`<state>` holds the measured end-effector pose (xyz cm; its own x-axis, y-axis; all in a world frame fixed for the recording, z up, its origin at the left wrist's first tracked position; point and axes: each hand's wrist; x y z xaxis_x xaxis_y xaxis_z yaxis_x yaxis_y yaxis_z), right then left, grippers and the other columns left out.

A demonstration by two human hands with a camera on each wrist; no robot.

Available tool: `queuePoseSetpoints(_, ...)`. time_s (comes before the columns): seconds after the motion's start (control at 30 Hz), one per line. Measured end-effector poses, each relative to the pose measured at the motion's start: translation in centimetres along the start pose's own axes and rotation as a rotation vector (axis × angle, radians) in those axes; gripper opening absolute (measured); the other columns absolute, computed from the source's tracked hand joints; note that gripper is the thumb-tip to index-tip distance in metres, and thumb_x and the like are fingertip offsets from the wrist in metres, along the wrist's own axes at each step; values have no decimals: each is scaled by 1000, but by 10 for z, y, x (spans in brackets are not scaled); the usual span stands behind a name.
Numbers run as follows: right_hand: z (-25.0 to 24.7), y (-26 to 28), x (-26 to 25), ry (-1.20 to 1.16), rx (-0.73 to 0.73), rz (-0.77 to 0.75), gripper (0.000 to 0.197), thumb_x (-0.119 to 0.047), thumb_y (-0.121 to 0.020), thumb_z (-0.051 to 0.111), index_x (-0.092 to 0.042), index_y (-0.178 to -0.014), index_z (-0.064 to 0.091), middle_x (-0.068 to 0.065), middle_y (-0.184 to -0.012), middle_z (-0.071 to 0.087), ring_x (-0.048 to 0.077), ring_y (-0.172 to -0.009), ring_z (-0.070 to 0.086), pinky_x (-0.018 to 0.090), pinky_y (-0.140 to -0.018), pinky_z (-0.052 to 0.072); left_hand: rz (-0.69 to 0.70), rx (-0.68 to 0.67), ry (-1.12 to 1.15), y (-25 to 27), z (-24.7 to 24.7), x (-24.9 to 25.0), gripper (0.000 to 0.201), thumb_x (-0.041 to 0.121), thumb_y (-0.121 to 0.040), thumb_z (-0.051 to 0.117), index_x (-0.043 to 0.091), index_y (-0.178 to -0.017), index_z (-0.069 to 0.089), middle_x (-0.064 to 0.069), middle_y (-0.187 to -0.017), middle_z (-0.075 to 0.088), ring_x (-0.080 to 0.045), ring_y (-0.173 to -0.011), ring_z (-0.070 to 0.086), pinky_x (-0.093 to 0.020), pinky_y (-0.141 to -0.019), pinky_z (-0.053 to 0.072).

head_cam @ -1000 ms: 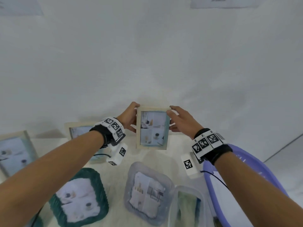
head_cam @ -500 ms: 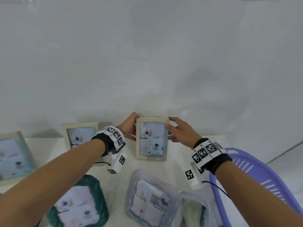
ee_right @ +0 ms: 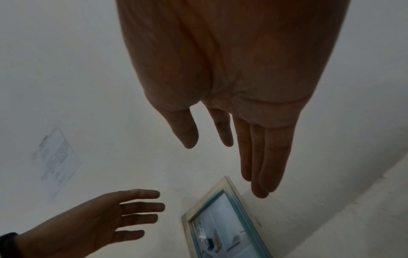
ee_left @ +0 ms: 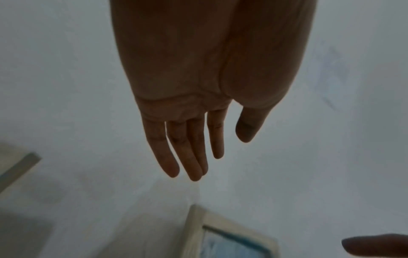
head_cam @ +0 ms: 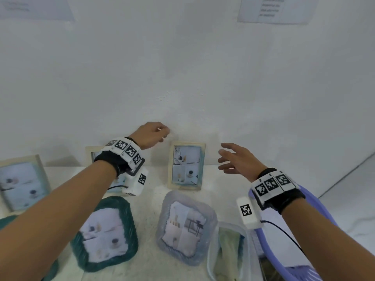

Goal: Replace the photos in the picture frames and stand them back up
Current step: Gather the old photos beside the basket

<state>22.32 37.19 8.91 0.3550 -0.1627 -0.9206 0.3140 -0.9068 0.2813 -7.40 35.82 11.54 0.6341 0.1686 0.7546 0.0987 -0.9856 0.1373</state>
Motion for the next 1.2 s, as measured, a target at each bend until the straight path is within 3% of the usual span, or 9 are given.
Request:
queuePoseSetpoints(0.1, -13, 32, 4, 21, 41, -15, 41, -31, -94, 61, -20, -132, 53, 15, -108, 67, 32, -96, 69, 42, -90, 55, 169, 67, -109, 34, -7, 18, 27, 39, -99, 49, 25, -118, 61, 1, -114, 67, -14, -102, 64, -36, -91, 51)
queuePoseSetpoints(0.23, -28, 77, 25, 197, 75, -48, 36, -33, -94, 59, -21, -128, 56, 9, -105, 69, 27, -95, 68, 44, -91, 52, 336, 111, -34, 92, 6, 42, 25, 34, -99, 51, 25, -118, 64, 8, -109, 69, -7, -100, 64, -23, -83, 47)
queuePoseSetpoints(0.33, -36, 113, 50, 462, 80, -80, 39, -39, -93, 56, -28, -131, 53, -2, -105, 67, 19, -99, 64, 41, -95, 49, 421, 73, 40, 136, 31, 54, 22, 30, -100, 52, 23, -117, 64, 6, -104, 71, -5, -92, 67, -21, -80, 50)
queuePoseSetpoints(0.47, -40, 166, 80, 712, 44, -40, 44, -41, -96, 52, -28, -137, 46, -3, -113, 66, 13, -100, 62, 30, -91, 44, 470, -34, 112, 188, 74, 52, 18, 28, -99, 53, 25, -113, 64, 6, -101, 71, -6, -85, 69, -25, -81, 55)
queuePoseSetpoints(0.73, -49, 239, 138, 981, -59, 7, 55, -47, -90, 60, -28, -139, 44, -2, -119, 62, 12, -101, 59, 22, -86, 46, 358, -257, 12, 239, 184, 24, 29, 35, -99, 50, 20, -121, 64, 10, -101, 67, -5, -86, 63, -15, -77, 48)
queuePoseSetpoints(0.87, -65, 251, 165, 1052, 17, -113, 36, -31, -94, 58, -20, -129, 55, 2, -117, 67, 22, -104, 62, 32, -87, 48, 285, -275, -53, 241, 233, 26, 27, 33, -99, 50, 19, -117, 65, 4, -105, 68, -13, -95, 63, -25, -84, 49)
queuePoseSetpoints(0.97, -84, 256, 170, 985, 63, -256, 33, -22, -93, 59, -15, -126, 59, 7, -111, 69, 27, -98, 65, 39, -84, 51, 235, -264, -116, 232, 266, 37, 30, 31, -99, 50, 16, -121, 63, -2, -114, 68, -18, -103, 62, -28, -90, 48)
queuePoseSetpoints(1.07, -110, 255, 169, 905, 120, -409, 35, -22, -93, 54, -11, -126, 60, 8, -105, 71, 29, -91, 67, 43, -80, 53, 217, -246, -244, 214, 295, 53, 35, 29, -100, 49, 13, -130, 58, -7, -131, 60, -24, -118, 55, -28, -99, 41)
queuePoseSetpoints(1.2, -141, 246, 160, 879, 161, -499, 39, -23, -96, 46, -10, -131, 58, 9, -109, 69, 28, -96, 65, 47, -87, 50, 141, -238, -472, 179, 325, 72, 47, 32, -97, 49, 13, -140, 47, -11, -141, 48, -32, -128, 43, -35, -107, 35)
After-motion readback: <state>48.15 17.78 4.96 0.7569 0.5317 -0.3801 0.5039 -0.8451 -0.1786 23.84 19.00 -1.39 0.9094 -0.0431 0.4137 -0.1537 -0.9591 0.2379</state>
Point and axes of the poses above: each hand's wrist, its own y-axis away from the middle knuckle, its own z-axis out of the palm, x = y × z
